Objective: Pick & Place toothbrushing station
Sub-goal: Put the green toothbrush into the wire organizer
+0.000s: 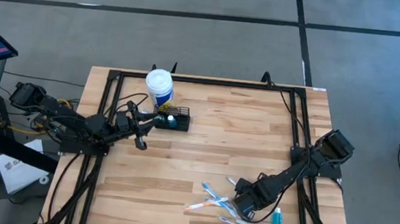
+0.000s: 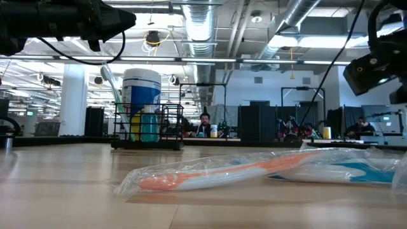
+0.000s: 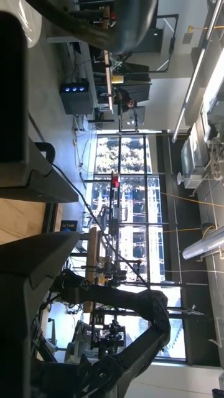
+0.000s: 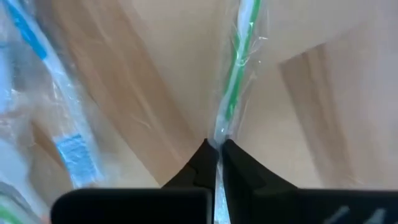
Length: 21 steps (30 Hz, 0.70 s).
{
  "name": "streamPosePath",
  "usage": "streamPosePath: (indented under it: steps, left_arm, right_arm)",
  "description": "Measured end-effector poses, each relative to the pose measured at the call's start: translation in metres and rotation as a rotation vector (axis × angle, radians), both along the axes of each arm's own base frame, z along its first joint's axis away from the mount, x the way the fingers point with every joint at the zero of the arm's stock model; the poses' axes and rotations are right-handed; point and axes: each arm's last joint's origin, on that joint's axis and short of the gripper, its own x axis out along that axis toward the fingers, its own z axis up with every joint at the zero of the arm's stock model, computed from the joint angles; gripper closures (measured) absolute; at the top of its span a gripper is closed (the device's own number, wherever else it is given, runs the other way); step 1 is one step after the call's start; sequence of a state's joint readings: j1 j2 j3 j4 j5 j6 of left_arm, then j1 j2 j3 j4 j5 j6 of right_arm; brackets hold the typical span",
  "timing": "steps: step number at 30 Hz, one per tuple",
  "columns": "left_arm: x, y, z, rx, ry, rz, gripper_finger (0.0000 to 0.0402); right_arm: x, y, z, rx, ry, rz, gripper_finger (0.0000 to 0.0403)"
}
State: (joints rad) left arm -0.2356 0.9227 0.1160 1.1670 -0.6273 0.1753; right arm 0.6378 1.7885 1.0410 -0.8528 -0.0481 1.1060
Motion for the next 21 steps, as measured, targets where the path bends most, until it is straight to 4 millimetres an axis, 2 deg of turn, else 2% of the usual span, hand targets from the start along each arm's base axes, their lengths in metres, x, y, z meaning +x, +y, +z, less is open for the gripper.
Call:
streamPosePath:
  steps: [15,21]
  left_arm:
    - [0.000,0.000,0.000,-0.030,-0.014,-0.010,0.0321]
    - [0.002,-0.002,0.004,-0.061,-0.049,-0.077,0.0321]
  right_arm:
    - [0.021,-0.015,0.051,-0.169,0.042,0.147,0.0402]
    - [0.031,-0.022,0.069,-0.233,0.020,0.240,0.0402]
